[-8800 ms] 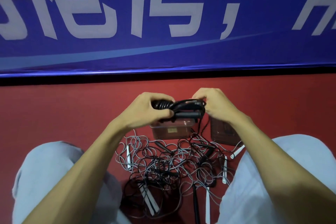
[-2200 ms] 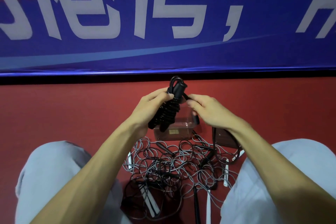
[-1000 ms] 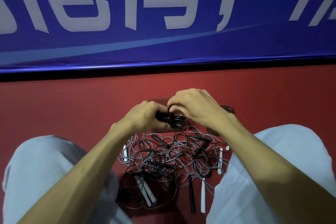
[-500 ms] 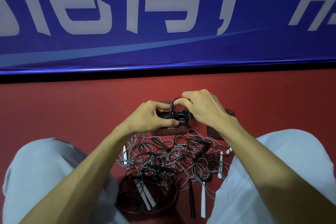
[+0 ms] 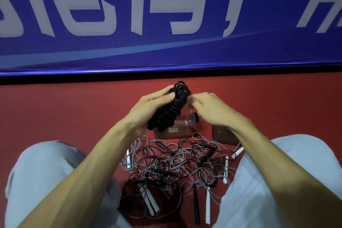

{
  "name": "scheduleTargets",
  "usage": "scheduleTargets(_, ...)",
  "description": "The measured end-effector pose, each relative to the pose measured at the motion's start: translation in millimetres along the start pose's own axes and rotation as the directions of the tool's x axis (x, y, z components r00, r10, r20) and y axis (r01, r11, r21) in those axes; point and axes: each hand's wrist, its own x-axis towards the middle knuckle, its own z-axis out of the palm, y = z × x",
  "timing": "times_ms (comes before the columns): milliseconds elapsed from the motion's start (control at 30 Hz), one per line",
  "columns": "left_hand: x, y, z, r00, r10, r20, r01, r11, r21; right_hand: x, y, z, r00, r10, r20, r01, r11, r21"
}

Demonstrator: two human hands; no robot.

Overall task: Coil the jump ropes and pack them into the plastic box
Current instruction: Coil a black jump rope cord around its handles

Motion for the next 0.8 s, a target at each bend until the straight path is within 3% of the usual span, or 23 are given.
scheduleTargets(133,1.9,-0.2,-1.4,0.994,-0.012,-0.107,0.008,0.999,-0.034,-2.6,-7.1,4.0,0.986,0.028,0.163,-0.083,0.935,0.345)
scheduleTargets(200,2.6,-0.7,-2.4,0.990,0.000,-0.143,-0.005,0.999,-0.037,-3.1,-6.5,7.2,0.968,0.023,0.251,-0.124,0.910,0.395)
scheduleTargets(267,2.4,0.1,-2.8,0.984,0.010,-0.175,-0.017,0.999,-0.036,-0.7,-2.5,10.8,0.971,0.006,0.241,-0.076,0.955,0.286)
scheduleTargets(367,2.2,5.9,-7.0,0.969,0.023,-0.246,-0.044,0.996,-0.081,0.1,-1.2,11.4,0.993,-0.104,0.058,0.104,0.995,0.003)
scheduleTargets(467,1.4,11.7,-14.2,0.962,0.032,-0.272,-0.065,0.991,-0.114,-4.4,-6.1,8.0,0.971,-0.214,-0.107,0.226,0.968,0.112)
scheduleTargets(633,1.4,13.7,-23.0,0.954,0.016,-0.299,-0.058,0.990,-0.131,-6.2,-11.6,6.0,0.949,-0.314,-0.025,0.314,0.933,0.176)
scheduleTargets(800,0.4,16.5,-24.0,0.968,-0.048,-0.247,0.015,0.990,-0.137,-3.2,-4.2,8.1,0.884,-0.466,-0.031,0.465,0.884,-0.034)
